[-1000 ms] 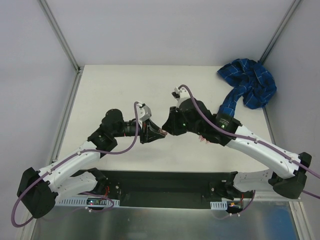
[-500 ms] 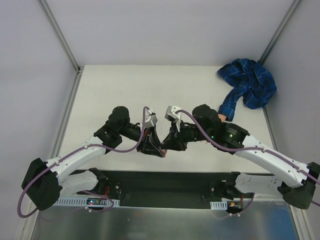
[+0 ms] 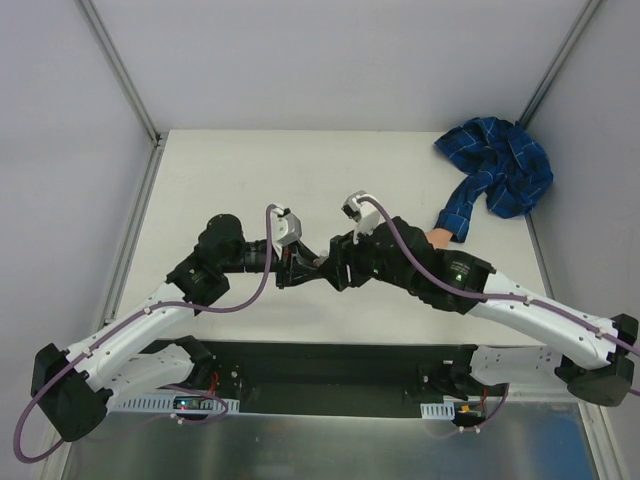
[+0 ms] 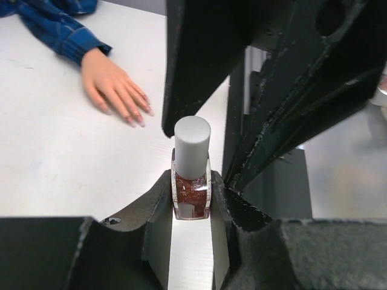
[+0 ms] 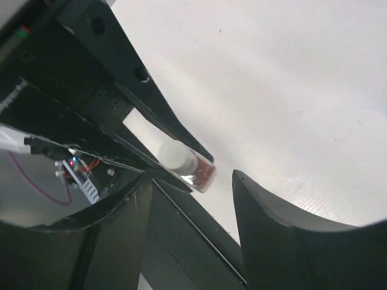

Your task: Paint the nails

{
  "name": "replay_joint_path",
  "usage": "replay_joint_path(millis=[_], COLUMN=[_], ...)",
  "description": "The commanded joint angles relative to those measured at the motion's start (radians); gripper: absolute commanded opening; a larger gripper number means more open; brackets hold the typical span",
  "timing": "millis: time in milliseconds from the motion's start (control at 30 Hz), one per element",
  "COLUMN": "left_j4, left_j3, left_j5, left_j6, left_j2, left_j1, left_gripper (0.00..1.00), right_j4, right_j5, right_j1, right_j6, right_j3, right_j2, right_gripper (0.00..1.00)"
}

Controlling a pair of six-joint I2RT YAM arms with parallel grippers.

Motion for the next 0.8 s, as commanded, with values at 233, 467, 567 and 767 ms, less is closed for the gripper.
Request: replay_joint_path(millis=[233, 467, 567, 767], left_j4=[-0.024, -0.024, -0.022, -0.027], left_j3=[0.048, 0.047, 0.047, 0.068], left_j5=[-0.16, -0.168, -0.157, 0.017], left_j6=[0.049, 0.051, 0.051, 0.054], left_j2=[-0.015, -0.021, -0.019, 0.02], left_j1=[-0.007, -0.007, -0.007, -0.007], left_gripper=[0.0, 0.0, 0.0, 0.0], right_j4=[-0.233, -0.222, -0.196, -0.009], right_j5=[0.603, 0.583, 0.593, 0.456], right_j1=[0.156, 0.159, 0.157, 0.113], right_j6=[0.331, 0.34, 0.348, 0.159], right_j3=[0.295, 0.297, 0.236, 0.09], right_j2=[0.225, 0.268, 0.221, 0.121], right_gripper=[0.5, 0.33, 0.09, 0.01])
